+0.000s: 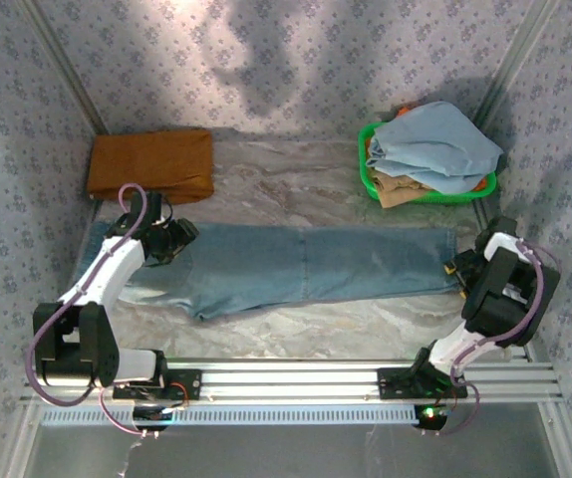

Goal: Fold and stack the trousers

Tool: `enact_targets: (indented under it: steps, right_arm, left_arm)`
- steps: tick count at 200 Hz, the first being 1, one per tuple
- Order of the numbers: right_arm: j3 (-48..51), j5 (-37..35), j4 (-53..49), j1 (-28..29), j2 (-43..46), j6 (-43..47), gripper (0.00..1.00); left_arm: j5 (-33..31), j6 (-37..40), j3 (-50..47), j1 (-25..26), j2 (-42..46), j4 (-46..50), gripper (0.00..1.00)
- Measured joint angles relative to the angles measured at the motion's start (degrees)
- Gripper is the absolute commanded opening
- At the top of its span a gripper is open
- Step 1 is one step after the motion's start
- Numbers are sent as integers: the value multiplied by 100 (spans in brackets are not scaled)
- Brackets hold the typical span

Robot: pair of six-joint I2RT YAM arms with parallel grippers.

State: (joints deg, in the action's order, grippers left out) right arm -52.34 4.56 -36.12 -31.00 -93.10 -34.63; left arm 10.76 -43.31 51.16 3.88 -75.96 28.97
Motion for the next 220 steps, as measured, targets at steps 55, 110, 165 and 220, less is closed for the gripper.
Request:
enact_targets:
  steps: [55, 110, 165, 220]
  right_arm:
    - [-42, 291, 70, -63, 9, 59, 0]
    - [-116, 223, -9, 901, 1475, 83, 0]
    - [-1360, -402, -660, 3008, 2393, 66, 0]
    - [-2531, -955, -1029, 4874, 1917, -210, 0]
  left_arm:
    - [22, 44, -9, 0, 131, 0, 59]
    - [63, 151, -9, 0, 177, 17, 59]
    - [177, 225, -9, -11, 439, 116, 59]
    - [321, 284, -9, -114, 629, 164, 59]
